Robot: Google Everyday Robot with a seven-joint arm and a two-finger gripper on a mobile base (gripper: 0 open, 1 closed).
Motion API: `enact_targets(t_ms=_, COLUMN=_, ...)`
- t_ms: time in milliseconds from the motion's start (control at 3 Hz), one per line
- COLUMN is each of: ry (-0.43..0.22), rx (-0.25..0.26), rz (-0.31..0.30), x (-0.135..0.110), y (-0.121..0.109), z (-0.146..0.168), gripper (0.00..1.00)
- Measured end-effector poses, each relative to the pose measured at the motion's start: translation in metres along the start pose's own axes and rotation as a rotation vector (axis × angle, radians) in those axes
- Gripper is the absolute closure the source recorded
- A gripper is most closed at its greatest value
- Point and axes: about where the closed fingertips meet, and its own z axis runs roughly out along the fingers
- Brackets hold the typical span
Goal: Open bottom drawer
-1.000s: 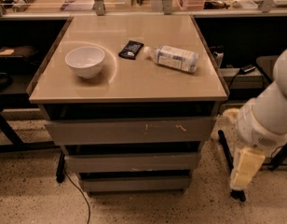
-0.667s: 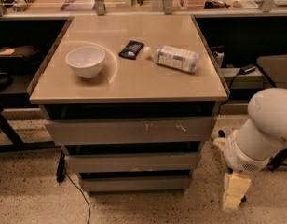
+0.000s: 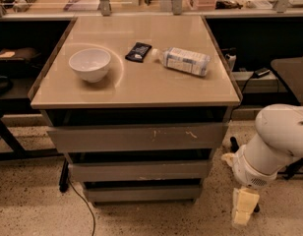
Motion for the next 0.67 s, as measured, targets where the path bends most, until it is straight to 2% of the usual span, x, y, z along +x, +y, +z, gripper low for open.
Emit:
enact_targets(t_ms=333, ry=-0.027, rx=-0.058, rz=0.029, x=0.021, y=-0.006, z=0.067, gripper=0.00)
enact_targets(t_ms=667, ry=-0.077, rx=-0.071, rz=0.014, x=0.036, y=-0.019, z=0.147, gripper=0.00)
